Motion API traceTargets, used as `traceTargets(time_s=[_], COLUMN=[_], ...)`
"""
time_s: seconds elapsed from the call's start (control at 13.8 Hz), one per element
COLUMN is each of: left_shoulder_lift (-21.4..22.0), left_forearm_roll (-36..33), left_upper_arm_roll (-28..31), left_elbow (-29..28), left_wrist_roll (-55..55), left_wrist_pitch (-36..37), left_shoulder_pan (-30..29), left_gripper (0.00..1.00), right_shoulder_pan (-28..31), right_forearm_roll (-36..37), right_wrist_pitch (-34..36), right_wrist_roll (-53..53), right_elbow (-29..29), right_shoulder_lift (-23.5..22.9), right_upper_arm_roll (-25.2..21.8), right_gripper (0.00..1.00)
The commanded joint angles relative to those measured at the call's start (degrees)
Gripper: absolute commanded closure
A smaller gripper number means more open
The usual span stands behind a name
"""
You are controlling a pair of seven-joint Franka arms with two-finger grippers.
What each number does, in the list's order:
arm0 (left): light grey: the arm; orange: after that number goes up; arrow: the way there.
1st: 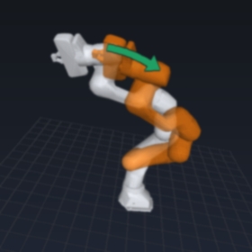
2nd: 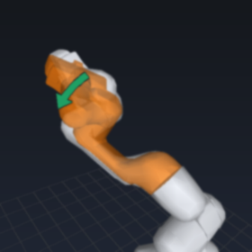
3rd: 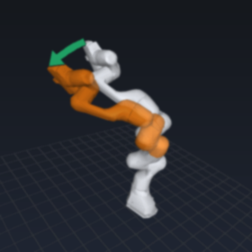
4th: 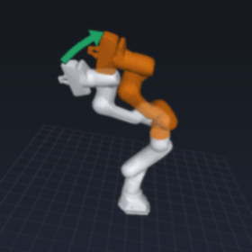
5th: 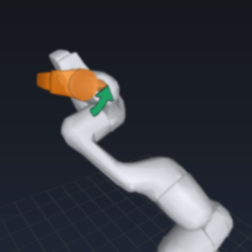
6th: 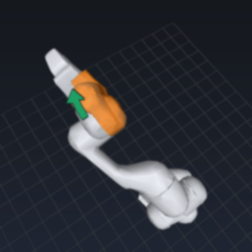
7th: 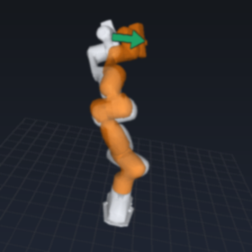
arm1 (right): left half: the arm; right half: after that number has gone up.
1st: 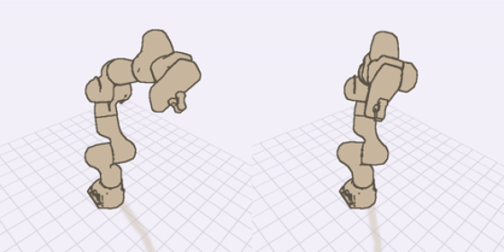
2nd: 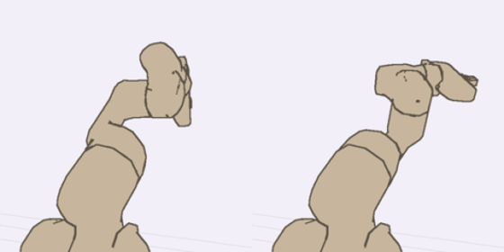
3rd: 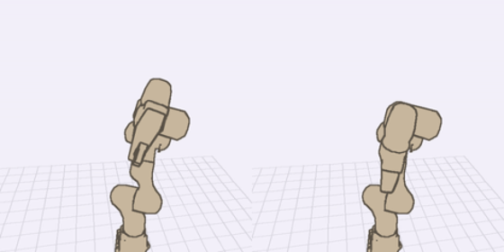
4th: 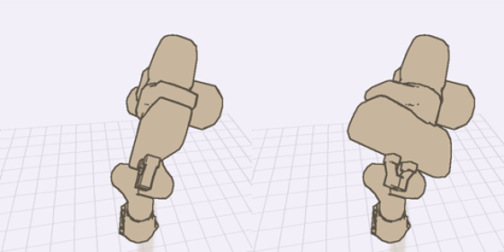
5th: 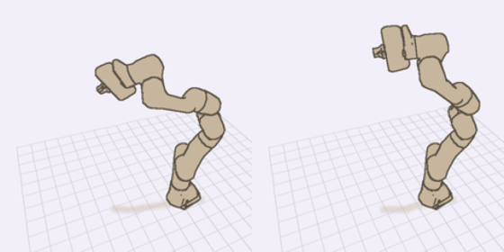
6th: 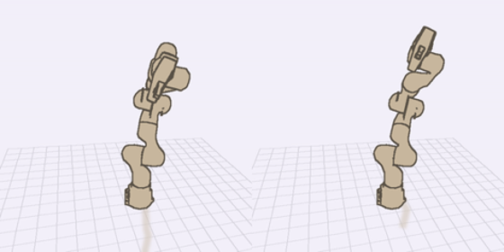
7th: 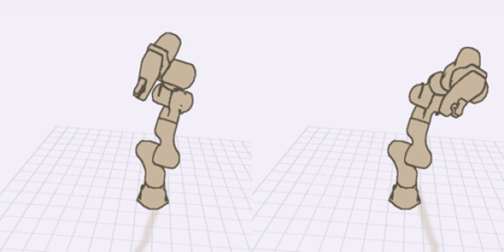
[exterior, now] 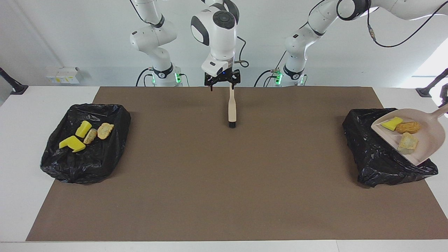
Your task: Sweep and dump trash in bin
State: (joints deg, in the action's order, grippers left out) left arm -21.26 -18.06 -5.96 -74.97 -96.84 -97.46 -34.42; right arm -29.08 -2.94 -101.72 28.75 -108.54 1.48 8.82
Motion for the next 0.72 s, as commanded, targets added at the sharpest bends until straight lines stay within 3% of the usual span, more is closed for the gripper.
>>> traceTargets(time_s=[0.0,0.22,0.36,0.65], left_shoulder_lift=[0.2,0.3,1.0,1.7], left_forearm_roll=[-8.5,-13.3,-18.4,-24.4], left_upper_arm_roll=[0.2,0.1,0.0,0.1], left_elbow=[1.2,1.2,1.2,1.4], left_wrist_roll=[-1.8,-2.0,-7.3,-7.8], left_wrist_pitch=[-0.2,-1.2,-3.9,-4.4], left_shoulder_pan=[3.9,5.8,7.2,12.0], left_gripper=[1.0,1.0,1.0,1.0], right_shoulder_pan=[5.7,12.4,17.0,22.4], right_forearm_roll=[1.4,1.4,1.5,4.5], right_wrist_pitch=[5.8,9.8,10.6,12.7], right_wrist_roll=[-9.6,-22.5,-25.9,-29.4], right_elbow=[7.2,11.7,14.0,16.0], right_shoulder_lift=[-1.2,-1.2,-1.0,-1.0], right_upper_arm_roll=[0.6,0.4,0.4,-0.1], right_gripper=[0.0,0.0,0.0,0.0])
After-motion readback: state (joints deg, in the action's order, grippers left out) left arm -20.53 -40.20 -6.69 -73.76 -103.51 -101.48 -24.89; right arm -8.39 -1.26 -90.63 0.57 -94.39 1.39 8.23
